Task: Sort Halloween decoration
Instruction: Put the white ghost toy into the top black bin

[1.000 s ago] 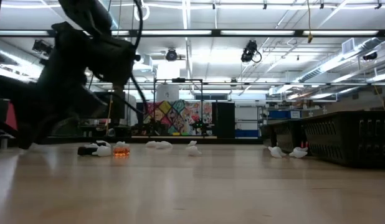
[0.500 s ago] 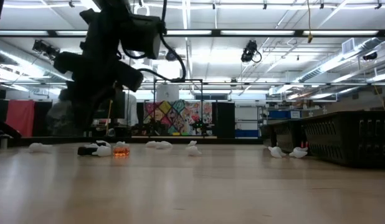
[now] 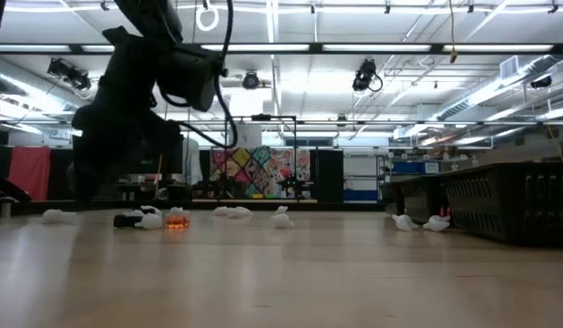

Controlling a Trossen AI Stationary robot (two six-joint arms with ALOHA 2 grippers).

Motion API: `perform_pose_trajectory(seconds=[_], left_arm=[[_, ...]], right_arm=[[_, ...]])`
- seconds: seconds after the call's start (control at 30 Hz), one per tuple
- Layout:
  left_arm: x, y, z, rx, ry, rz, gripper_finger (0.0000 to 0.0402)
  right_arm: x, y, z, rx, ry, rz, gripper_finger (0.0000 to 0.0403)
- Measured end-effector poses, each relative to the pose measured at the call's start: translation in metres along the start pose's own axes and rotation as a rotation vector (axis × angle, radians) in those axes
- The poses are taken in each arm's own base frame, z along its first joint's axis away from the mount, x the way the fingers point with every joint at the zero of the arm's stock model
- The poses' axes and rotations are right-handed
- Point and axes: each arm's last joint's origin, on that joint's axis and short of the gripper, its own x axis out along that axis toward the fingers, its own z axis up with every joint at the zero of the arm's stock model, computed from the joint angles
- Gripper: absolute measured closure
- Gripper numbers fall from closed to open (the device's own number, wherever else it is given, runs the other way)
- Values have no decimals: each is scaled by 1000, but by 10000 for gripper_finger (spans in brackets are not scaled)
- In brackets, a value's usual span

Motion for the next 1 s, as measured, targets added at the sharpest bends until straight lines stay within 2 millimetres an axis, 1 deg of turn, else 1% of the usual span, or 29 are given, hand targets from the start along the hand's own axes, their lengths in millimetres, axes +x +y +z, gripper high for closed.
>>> perform_pose_trajectory(seconds=[0.17,0.33,0.5,0.7,1.0], left_arm=[[6,2,-4,-88,22,23,163],[17,3,-12,-139,51,42,160],[31,3,-18,-212,75,9,161],[33,3,-17,-298,62,-21,186],[33,11,-8,-471,64,-56,230]], right_arm=[[1,-2,1,-3,-1,-7,245],[2,-3,1,-24,0,-4,245],[2,-3,1,-50,7,21,245],[2,-2,0,-86,15,48,245],[2,0,0,-135,28,111,245]])
